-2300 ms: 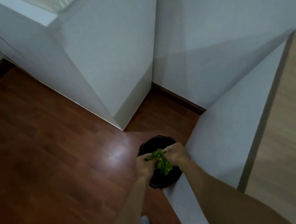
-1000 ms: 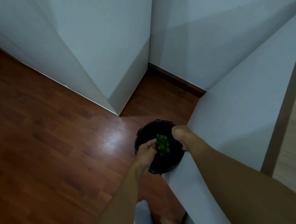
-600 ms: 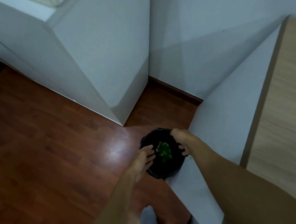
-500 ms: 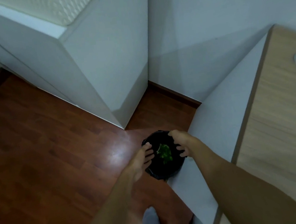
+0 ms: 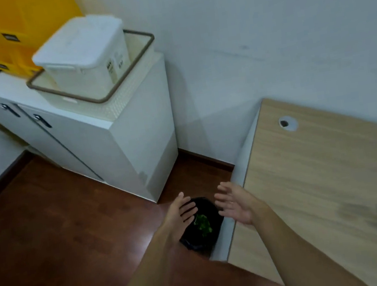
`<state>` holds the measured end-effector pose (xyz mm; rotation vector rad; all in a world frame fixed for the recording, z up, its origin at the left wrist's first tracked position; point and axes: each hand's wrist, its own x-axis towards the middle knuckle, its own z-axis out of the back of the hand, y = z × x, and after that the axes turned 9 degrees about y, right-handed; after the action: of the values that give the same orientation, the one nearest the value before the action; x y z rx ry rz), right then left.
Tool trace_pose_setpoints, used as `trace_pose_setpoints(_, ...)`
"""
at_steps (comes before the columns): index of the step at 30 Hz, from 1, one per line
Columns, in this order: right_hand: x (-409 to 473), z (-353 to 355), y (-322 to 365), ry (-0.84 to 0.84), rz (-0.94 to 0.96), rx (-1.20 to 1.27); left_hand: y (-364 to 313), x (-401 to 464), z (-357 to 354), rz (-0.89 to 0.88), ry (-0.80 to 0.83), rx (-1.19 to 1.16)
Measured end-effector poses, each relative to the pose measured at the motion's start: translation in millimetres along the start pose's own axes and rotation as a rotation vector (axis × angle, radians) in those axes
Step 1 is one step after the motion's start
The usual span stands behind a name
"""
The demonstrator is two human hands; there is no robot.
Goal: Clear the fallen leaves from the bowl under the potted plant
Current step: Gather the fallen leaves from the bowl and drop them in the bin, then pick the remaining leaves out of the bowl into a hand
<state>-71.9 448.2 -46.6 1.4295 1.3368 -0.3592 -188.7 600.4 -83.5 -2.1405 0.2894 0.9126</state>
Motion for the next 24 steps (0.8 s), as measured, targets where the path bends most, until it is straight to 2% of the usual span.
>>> trace_pose_setpoints(6,-79,44,10,-0.015,0.113,0.115,2,-30,-67,-0.076,0.061,0.021)
trace_pose_setpoints(12,-147,118,-11,-0.014,0.183,0.135,42,-49,-147,-0.101,0.121,0.1)
trace_pose_setpoints(18,-245,220,-61,-0.053,0.258,0.148,124,-75,-252,-0.083,0.153,0.229)
trace_pose_setpoints(24,-346,311,-102,-0.162,0.293,0.097,202,-97,-364,-0.045,0.223,0.415)
